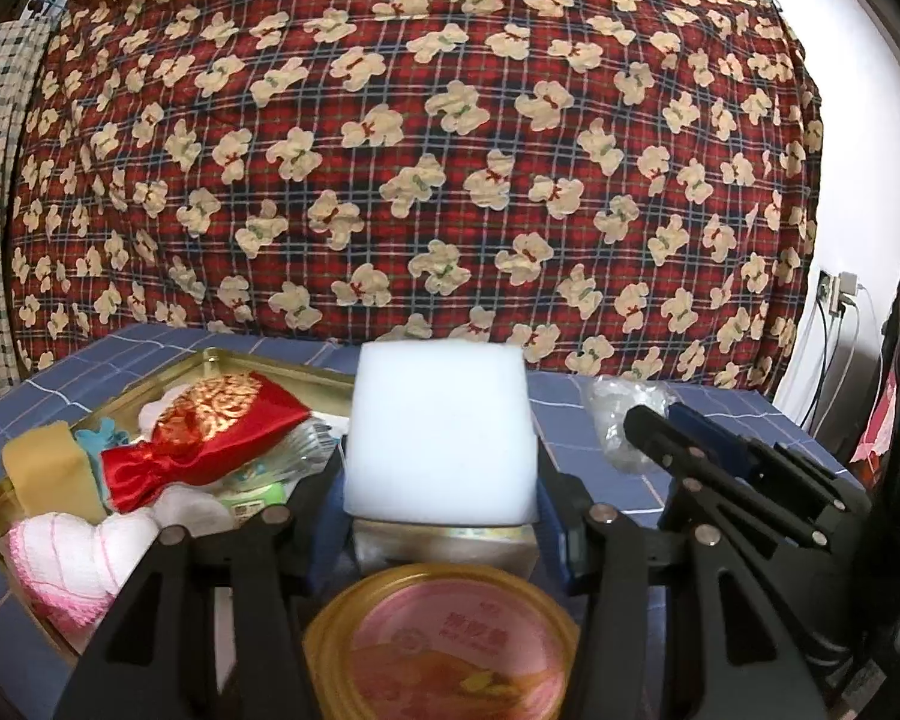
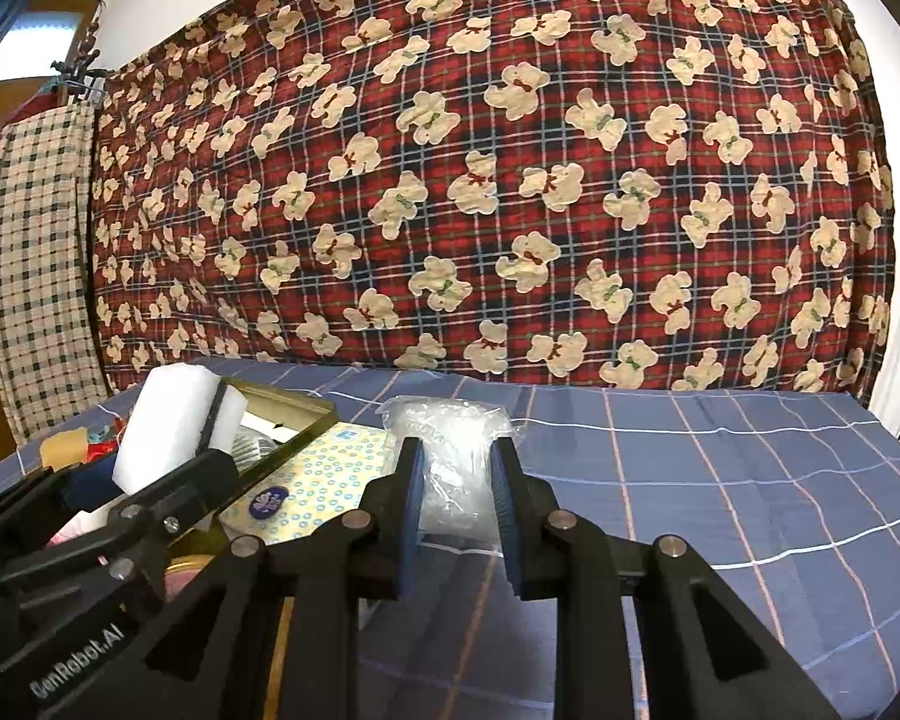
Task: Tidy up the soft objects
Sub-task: 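Carry the white sponge and plastic bag over the gold tray with both tools, then release the sponge and plastic bag into the tray, opening both tools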
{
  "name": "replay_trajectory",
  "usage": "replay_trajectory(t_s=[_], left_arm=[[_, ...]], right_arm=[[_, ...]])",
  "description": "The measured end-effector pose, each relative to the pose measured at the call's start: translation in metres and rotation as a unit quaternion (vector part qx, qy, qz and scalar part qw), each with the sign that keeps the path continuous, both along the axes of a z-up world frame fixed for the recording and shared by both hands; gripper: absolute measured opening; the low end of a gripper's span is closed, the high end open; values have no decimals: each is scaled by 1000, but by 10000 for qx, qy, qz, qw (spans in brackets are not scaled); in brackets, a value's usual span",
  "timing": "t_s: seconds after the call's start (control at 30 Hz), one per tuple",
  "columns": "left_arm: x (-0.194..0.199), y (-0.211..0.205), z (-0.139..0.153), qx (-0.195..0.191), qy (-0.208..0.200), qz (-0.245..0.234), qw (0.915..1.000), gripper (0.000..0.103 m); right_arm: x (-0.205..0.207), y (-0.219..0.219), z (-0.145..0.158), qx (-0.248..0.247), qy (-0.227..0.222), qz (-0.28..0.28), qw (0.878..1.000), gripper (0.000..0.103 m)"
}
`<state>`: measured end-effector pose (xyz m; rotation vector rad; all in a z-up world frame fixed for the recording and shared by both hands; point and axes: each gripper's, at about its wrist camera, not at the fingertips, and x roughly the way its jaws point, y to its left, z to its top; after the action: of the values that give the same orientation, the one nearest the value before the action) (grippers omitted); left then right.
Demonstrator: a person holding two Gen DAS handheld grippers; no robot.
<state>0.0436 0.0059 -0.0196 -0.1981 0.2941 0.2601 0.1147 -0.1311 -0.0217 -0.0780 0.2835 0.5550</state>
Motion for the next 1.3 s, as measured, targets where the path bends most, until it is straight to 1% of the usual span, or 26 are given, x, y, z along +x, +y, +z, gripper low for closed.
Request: replay_trajectory(t_s=[0.17,0.47,0.53,0.7,0.87,0.97,1.1,1.3], left_arm=[[-8,8,7,11,-9,26,10000,52],[-27,26,23,82,-7,157,9998,52],[-32,35,27,56,12,190,9998,52],[-42,59,34,140,98,454,9988,52],[-48,88,38,179,234,677,9973,52],[-50,105,39,109,315,762,9965,52],[-46,125,37,122,506,893,9946,52],[-43,149,26,-110,774,907,9928,52]], right_arm=[[-2,5,2,83,66,146,9998,25],[-12,24,24,276,46,538,9982,25],[-14,32,30,289,45,645,9975,25],[-20,56,41,254,45,930,9953,25],[-22,81,52,231,145,1217,9922,25],[-24,97,58,173,190,1353,9905,25],[-22,119,60,11,358,1477,9884,26],[-11,152,57,-150,856,1700,9816,26]])
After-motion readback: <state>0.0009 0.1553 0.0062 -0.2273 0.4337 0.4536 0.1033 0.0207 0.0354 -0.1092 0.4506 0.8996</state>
